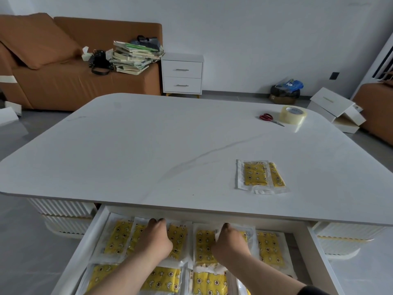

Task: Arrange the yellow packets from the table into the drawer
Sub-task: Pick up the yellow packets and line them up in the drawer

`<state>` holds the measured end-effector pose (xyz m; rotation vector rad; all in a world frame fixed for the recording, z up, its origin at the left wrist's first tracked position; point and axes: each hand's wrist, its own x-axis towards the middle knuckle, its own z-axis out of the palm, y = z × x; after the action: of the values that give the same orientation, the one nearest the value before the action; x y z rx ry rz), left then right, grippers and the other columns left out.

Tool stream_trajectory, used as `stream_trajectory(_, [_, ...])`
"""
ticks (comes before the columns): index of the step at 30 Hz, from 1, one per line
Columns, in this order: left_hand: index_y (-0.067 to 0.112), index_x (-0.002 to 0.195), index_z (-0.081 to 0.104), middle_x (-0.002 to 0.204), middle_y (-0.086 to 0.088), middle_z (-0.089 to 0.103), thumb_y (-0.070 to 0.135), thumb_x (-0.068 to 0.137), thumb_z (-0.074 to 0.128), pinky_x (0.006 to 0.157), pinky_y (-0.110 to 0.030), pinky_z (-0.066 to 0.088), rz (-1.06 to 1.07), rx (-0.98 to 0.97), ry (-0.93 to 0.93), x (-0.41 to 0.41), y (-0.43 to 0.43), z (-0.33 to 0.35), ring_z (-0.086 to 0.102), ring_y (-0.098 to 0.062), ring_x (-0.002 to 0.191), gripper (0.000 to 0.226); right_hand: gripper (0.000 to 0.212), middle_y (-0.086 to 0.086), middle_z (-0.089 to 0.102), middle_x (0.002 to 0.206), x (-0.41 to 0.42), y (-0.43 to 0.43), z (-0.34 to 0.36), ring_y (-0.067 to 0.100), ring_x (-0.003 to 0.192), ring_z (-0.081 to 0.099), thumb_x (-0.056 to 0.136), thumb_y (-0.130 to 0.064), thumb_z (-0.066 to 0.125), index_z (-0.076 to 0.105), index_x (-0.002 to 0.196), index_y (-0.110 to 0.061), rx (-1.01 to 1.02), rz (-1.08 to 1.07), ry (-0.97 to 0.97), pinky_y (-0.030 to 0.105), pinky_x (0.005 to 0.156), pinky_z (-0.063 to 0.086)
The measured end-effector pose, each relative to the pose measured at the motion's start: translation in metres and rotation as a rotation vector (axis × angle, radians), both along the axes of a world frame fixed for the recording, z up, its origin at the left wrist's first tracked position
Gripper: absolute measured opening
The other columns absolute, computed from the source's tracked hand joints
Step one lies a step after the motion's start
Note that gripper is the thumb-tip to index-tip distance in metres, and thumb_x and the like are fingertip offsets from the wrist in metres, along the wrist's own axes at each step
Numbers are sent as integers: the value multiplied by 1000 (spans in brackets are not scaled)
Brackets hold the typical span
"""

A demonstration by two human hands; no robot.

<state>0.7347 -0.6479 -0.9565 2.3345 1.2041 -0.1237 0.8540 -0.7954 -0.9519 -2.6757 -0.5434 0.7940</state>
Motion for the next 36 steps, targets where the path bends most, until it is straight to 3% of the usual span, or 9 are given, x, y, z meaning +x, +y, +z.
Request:
stream_trajectory(2, [16,133,51,124,-2,51,21,89,62,81,-23,55,-77,27,-11,-4,2,4,58,-14,96,46,36,7,59,112,-2,-3,3,20,86,55,88,-7,51,42,123,-9,-15,70,-25,23,67,47])
stream_trajectory(4, [21,138,48,134,1,49,30,90,62,93,-25,51,-198,43,-36,-9,5,6,57,-15,112,51,42,11,52,126,-3,-9,7,24,99,58,94,-21,52,37,130,-8,-35,199,-92,25,74,48])
stream_trajectory(7, [30,145,41,152,11,34,38,85,66,114,-30,28,-466,27,-15,-17,8,11,34,-13,139,65,63,13,37,143,-6,-19,7,31,122,48,94,-48,48,27,146,-19,-125,527,-236,37,97,48])
stream_trajectory(10, [32,144,42,157,10,29,49,78,67,119,-30,13,-655,111,98,-21,7,11,23,-13,145,73,69,8,30,150,-10,-22,4,32,133,33,86,-63,47,33,145,-29,-186,764,-318,46,109,35])
stream_trajectory(13, [32,142,44,157,9,29,46,80,66,119,-31,11,-700,152,111,-21,6,9,22,-13,145,68,65,9,29,152,-12,-20,1,31,137,28,88,-59,47,36,144,-28,-203,863,-347,48,111,29])
stream_trajectory(20, [28,137,52,151,7,40,31,84,65,118,-32,17,-738,204,135,-19,6,4,32,-15,139,55,55,13,35,149,-15,-16,-2,33,136,32,95,-49,46,37,143,-22,-193,908,-385,47,110,30])
stream_trajectory(26, [28,129,57,145,7,46,32,82,65,116,-32,25,-726,198,136,-18,5,-2,39,-15,134,48,49,14,38,147,-16,-15,-7,35,132,38,97,-41,45,37,142,-24,-156,895,-392,48,108,34])
stream_trajectory(32, [28,136,52,156,6,33,28,83,63,120,-33,17,-710,175,140,-17,4,-2,31,-16,143,55,46,18,38,146,-16,-12,-11,36,131,38,98,-38,44,39,140,-20,-180,904,-409,48,107,35])
stream_trajectory(36, [30,141,46,159,9,27,35,83,62,120,-33,15,-672,120,119,-18,4,0,25,-15,145,61,51,12,38,147,-15,-13,-13,32,133,36,94,-45,44,41,140,-23,-145,866,-372,46,110,32])
